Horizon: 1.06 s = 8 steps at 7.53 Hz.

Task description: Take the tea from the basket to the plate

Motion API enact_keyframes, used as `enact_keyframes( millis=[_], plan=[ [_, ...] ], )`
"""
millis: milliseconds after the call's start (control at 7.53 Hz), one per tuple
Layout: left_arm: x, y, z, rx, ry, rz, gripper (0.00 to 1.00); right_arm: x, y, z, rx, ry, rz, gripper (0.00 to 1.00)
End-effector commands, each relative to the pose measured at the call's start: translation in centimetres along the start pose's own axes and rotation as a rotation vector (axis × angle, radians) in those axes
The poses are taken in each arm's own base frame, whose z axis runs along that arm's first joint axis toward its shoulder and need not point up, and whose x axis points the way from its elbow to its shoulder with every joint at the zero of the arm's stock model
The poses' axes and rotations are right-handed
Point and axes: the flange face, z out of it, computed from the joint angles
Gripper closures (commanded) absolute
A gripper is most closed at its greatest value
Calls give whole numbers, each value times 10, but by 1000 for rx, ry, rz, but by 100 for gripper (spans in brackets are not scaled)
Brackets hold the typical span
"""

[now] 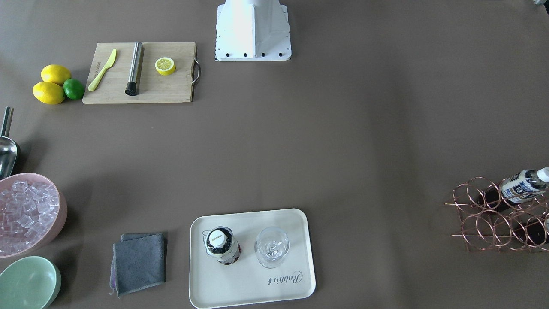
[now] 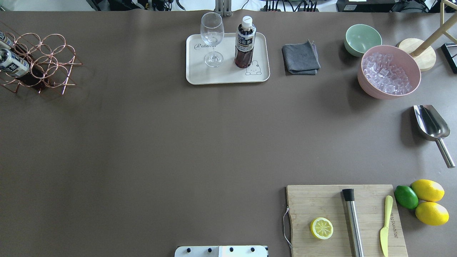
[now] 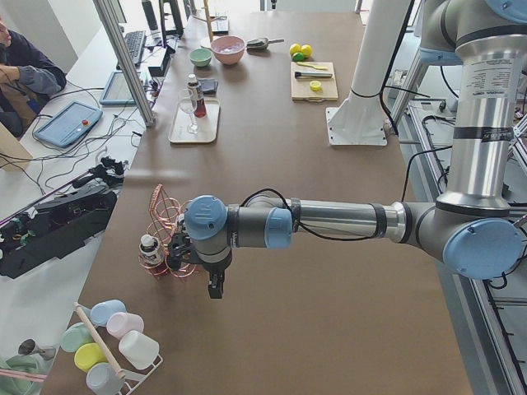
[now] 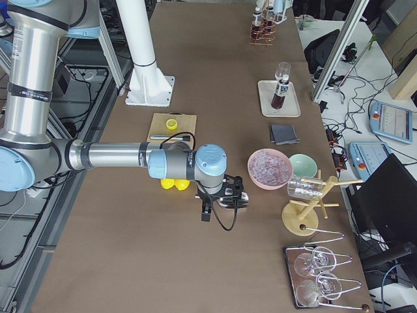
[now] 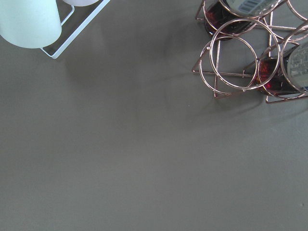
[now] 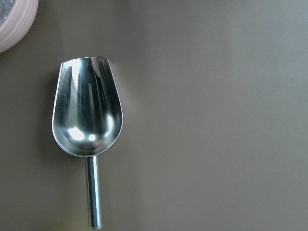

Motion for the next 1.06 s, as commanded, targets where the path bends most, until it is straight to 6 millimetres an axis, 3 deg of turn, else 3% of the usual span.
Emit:
enact_keyframes(
  millis=[0,930],
  plan=[
    [2,0,2,-4,-2,4,2,0,0,0,0,0,0,0],
    [4,3,2,-4,-2,7,2,4,1,-3,7,1,9,0]
  ],
)
